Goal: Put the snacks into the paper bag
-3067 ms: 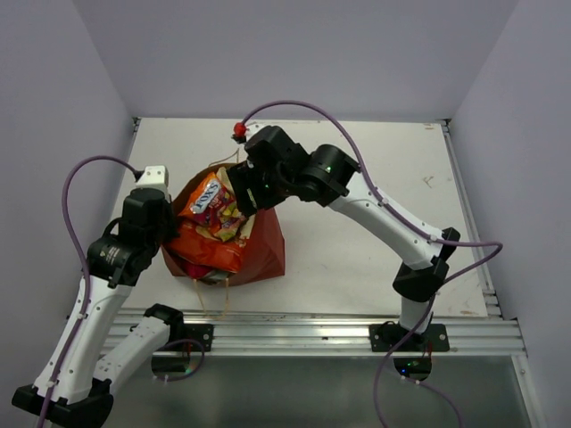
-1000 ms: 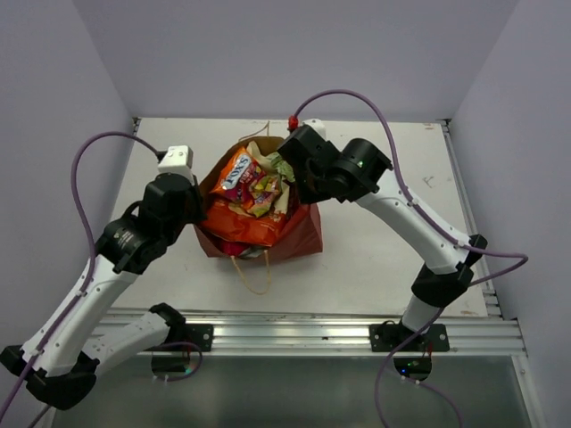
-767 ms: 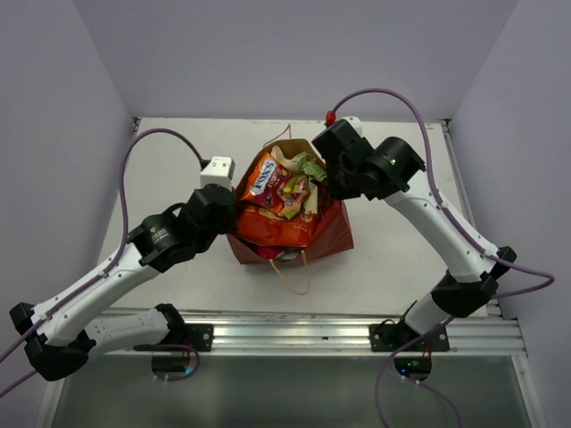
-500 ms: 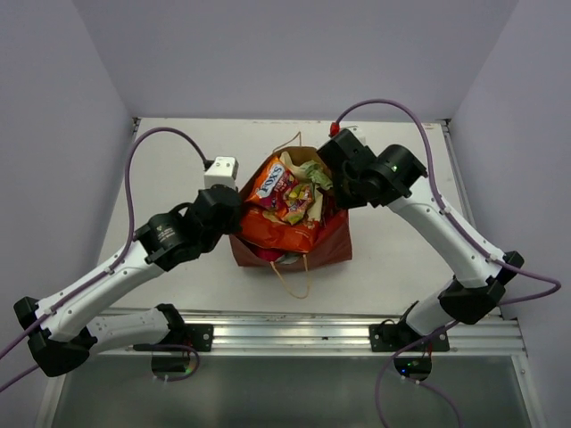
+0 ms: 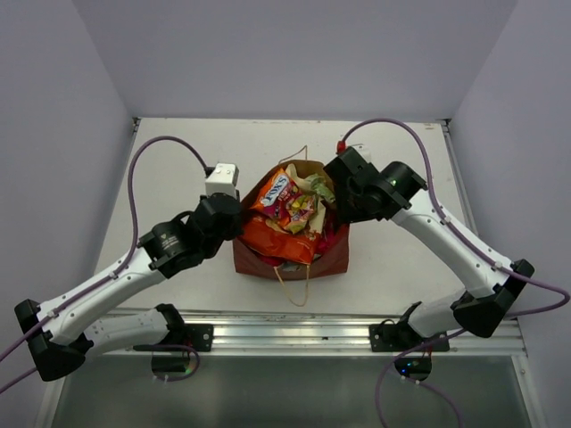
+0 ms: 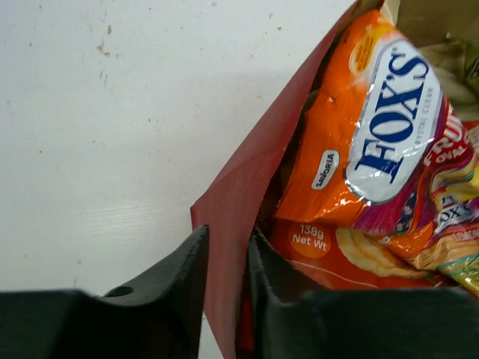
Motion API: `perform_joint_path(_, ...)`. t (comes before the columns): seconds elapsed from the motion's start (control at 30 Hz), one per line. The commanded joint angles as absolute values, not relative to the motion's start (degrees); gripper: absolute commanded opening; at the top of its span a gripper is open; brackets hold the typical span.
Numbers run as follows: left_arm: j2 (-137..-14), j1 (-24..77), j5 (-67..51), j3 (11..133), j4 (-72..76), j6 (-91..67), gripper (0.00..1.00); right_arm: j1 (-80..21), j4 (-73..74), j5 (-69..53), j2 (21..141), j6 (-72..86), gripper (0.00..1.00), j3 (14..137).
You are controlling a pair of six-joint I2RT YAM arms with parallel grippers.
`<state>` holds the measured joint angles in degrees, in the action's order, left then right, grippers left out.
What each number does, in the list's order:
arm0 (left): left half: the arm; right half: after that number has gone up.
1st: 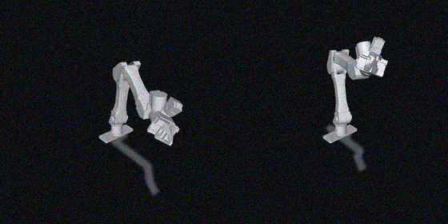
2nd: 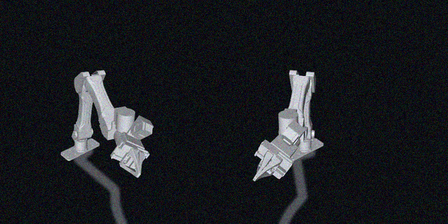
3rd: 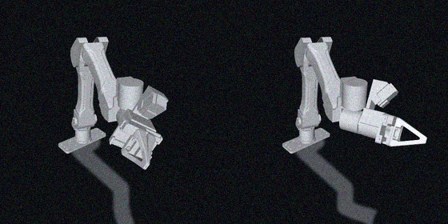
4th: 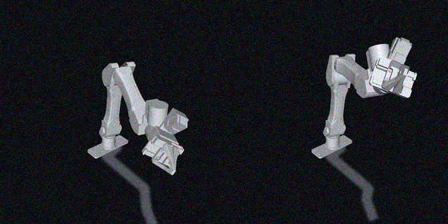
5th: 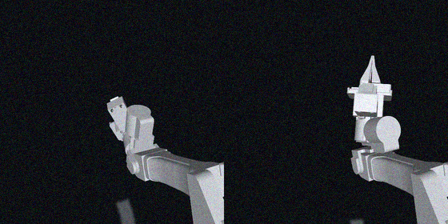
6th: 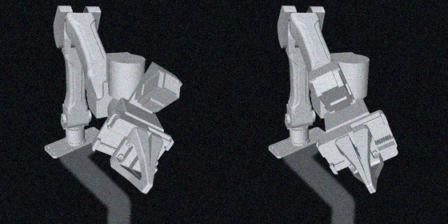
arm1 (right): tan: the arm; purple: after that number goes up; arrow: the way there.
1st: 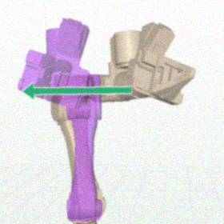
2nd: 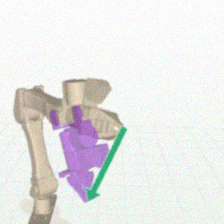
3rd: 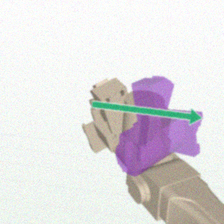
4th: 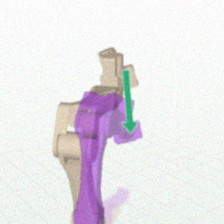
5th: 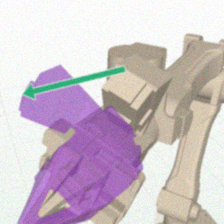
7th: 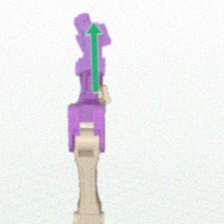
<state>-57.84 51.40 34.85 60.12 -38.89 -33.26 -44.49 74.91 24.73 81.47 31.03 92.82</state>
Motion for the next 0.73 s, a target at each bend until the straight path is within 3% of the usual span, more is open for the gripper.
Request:
perform_joint_path(0.0, -56.2, 51.2, 40.1, 63.4, -32.9, -31.3, 0.35, -43.6, 75.7, 26.9, 79.2, 30.0, 0.53, 94.5)
perform_joint_path(0.1, -57.4, 51.2, 42.3, 68.3, -32.4, -28.8, 0.62, -43.7, 76.7, 27.9, 78.7, 28.9, 0.61, 100.5)
perform_joint_path(0.13, -58.2, 51.2, 43.0, 69.5, -32.2, -28.2, 0.64, -43.7, 77.3, 28.0, 78.6, 28.7, 0.62, 102.2)
perform_joint_path(0.2, -58.9, 51.2, 43.5, 73.7, -32.2, -27.3, 0.73, -43.8, 77.5, 29.0, 78.5, 27.5, 0.75, 106.6)
perform_joint_path(0.4, -60.1, 51.2, 51.1, 81.7, -36.5, -27.7, 0.78, -43.7, 81.3, 34.4, 80.1, 27.0, 0.79, 115.0)
perform_joint_path(0.63, -56.2, 51.2, 58.8, 81.4, -36.5, -23.4, 0.87, -43.7, 81.0, 40.1, 76.9, 28.7, 0.75, 112.2)
perform_joint_path(0.7, -55.0, 51.1, 59.9, 80.0, -35.0, -21.5, 0.98, -43.7, 80.7, 41.8, 76.6, 29.0, 0.81, 112.4)
